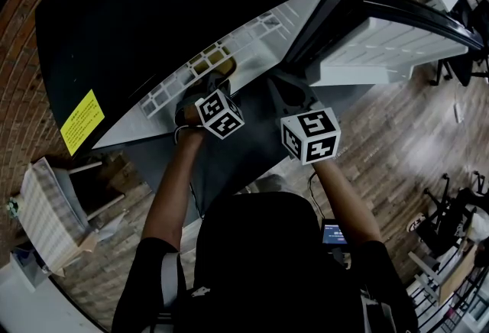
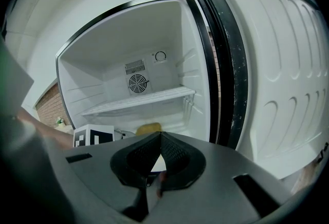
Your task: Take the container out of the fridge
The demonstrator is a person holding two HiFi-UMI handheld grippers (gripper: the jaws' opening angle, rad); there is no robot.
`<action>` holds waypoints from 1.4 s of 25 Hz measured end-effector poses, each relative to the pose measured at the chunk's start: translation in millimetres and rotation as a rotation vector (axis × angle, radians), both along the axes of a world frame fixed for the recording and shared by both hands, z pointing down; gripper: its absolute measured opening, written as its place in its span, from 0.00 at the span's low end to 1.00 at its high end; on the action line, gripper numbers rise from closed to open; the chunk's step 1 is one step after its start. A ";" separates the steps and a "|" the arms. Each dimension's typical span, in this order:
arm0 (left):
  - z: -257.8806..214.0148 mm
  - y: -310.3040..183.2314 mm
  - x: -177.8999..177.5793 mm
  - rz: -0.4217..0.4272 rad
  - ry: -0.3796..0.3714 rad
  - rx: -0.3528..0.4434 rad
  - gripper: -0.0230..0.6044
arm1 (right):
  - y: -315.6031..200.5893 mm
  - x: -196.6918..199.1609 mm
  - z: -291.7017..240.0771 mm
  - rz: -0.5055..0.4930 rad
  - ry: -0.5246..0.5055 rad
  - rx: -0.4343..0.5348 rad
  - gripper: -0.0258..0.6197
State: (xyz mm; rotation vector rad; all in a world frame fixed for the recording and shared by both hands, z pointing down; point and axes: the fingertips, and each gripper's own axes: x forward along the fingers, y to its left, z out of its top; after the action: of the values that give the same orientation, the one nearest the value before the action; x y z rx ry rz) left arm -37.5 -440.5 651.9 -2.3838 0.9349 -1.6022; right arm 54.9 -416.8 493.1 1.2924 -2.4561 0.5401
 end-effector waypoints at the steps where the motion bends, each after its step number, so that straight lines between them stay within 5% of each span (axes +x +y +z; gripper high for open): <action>1: -0.1 0.3 0.0 0.001 0.000 -0.003 0.09 | -0.6 0.7 -0.2 -0.001 0.000 0.001 0.10; 21: -28.3 26.0 8.0 0.028 0.021 -0.025 0.08 | -4.2 -5.0 -11.9 -0.048 -0.020 0.020 0.10; 35: -53.7 77.4 15.4 0.094 0.059 -0.008 0.08 | 34.3 -3.4 -38.7 0.005 0.005 0.095 0.10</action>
State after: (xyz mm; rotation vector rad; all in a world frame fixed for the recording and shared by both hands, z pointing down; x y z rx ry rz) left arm -22.1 -363.1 598.2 -2.4533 0.8142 -1.5132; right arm 51.5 -382.5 454.4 1.3342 -2.5022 0.4260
